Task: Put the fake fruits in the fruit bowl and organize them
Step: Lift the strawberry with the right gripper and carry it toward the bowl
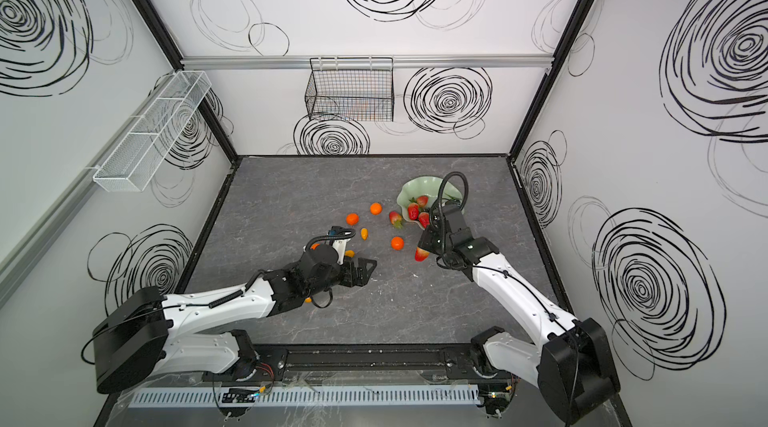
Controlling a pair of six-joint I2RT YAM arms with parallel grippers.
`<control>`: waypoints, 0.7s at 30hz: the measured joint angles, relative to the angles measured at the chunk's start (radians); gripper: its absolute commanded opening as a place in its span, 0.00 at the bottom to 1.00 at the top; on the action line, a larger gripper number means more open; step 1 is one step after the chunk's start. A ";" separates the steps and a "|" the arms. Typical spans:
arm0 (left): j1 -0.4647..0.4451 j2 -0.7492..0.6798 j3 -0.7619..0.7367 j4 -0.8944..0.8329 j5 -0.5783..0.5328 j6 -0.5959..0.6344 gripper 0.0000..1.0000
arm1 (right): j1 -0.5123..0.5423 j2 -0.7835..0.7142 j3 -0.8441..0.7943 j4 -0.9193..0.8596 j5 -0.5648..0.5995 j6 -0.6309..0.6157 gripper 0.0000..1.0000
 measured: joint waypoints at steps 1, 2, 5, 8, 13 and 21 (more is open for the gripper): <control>0.000 0.022 0.019 0.006 0.004 0.002 0.99 | -0.020 0.004 0.018 -0.019 0.008 -0.018 0.00; 0.000 0.043 0.037 0.011 0.007 0.005 0.99 | -0.034 0.010 0.036 -0.034 0.016 -0.034 0.00; 0.000 0.110 0.093 0.024 0.017 0.012 0.99 | -0.069 0.044 0.110 -0.076 0.052 -0.086 0.00; 0.000 0.170 0.147 0.032 0.030 0.016 0.99 | -0.090 0.102 0.192 -0.109 0.097 -0.133 0.00; 0.000 0.250 0.227 0.048 0.048 0.016 0.99 | -0.105 0.230 0.325 -0.163 0.200 -0.203 0.00; 0.000 0.322 0.299 0.063 0.076 0.016 0.99 | -0.132 0.386 0.438 -0.190 0.309 -0.296 0.00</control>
